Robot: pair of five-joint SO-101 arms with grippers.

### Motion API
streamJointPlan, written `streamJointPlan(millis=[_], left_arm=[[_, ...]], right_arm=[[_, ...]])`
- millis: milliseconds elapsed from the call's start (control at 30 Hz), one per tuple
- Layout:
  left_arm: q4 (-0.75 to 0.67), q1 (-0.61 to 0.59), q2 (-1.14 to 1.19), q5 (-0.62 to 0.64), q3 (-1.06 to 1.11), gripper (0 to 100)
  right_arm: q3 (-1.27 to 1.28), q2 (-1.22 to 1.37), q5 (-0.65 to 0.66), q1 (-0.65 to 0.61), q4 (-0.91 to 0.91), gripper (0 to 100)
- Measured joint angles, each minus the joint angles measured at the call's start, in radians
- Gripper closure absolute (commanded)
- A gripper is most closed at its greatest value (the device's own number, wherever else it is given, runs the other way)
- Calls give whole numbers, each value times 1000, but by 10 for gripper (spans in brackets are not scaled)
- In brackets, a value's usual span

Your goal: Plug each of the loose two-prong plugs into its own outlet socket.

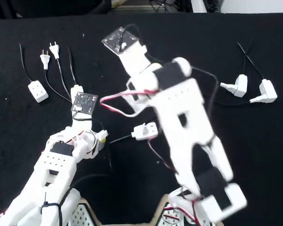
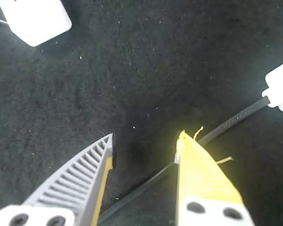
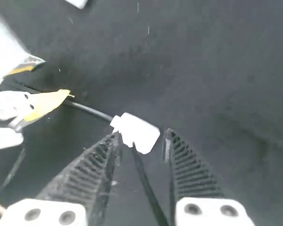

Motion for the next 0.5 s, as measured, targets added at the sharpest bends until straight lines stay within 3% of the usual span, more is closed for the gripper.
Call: streamJointPlan(millis=[233,500], left_arm=[[0,0,0,0,0,780],[0,0,0,0,0,780]], right_arm=[[-2,-195,92,12,0,860],[9,-282,173,212,0,859]])
